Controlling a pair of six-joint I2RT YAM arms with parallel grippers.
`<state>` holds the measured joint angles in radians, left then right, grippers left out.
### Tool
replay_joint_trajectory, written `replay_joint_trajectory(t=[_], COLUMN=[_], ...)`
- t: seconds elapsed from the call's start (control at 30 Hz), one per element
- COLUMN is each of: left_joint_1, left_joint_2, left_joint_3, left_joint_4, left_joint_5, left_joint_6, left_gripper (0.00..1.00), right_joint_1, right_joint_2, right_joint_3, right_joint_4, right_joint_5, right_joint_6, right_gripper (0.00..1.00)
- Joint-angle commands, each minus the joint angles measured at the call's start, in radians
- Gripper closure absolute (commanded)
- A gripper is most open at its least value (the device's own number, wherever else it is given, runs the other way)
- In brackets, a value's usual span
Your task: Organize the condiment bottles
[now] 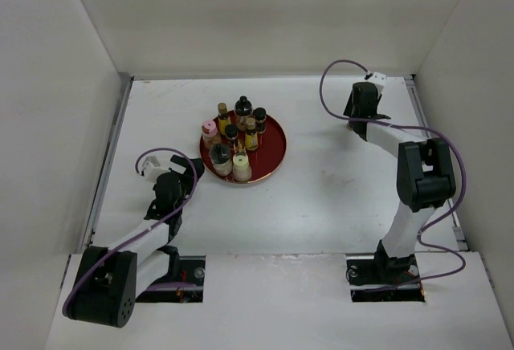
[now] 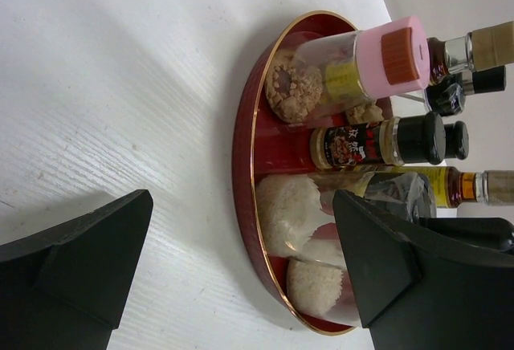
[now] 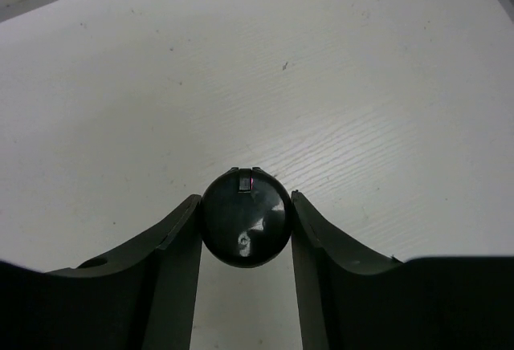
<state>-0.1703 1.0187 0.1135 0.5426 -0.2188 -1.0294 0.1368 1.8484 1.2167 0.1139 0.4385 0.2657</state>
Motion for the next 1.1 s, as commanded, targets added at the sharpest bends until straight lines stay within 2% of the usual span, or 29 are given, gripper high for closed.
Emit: replay_joint_trajectory(t=[0.0, 0.07, 0.2, 0.33, 0.5, 0.73, 1.07], left_joint_1=[0.007, 0.010, 0.012, 0.024, 0.042, 0.051, 0.051], left_joint_2=[-0.017, -0.023, -0.045, -0.061, -0.088, -0.089, -0.095], left_joint_3=[0.025, 0.025, 0.018, 0.014, 0.003, -0.002, 0.000], left_joint_4=[0.049, 0.046, 0.043, 0.039, 0.023, 0.022, 0.020], left_joint_5=[-0.001, 0.006, -0.007, -0.005, -0.019, -0.011, 0.006], left_joint_6=[-0.011, -0.011, -0.009, -0.008, -0.014, -0.028, -0.026], left_gripper=[0.00, 0.00, 0.00, 0.00, 0.00, 0.00, 0.00], right_joint_1=[-0.004, -0.001, 0.065, 0.178, 0.332, 0.523, 0.602], right_joint_2=[-0.008, -0.044, -0.167, -0.287, -0.330, -0.243, -0.057], right_joint_3=[0.038, 0.012, -0.054, -0.103, -0.126, -0.109, -0.020], right_joint_4=[0.035, 0.056, 0.090, 0.098, 0.107, 0.191, 0.199], right_joint_5=[0.025, 0.040, 0.039, 0.010, -0.018, -0.057, -0.041], right_joint_6=[-0.011, -0.008, 0.001, 0.021, 0.047, 0.079, 0.078], right_gripper=[0.64, 0.68, 0.68, 0.68, 0.68, 0.67, 0.67])
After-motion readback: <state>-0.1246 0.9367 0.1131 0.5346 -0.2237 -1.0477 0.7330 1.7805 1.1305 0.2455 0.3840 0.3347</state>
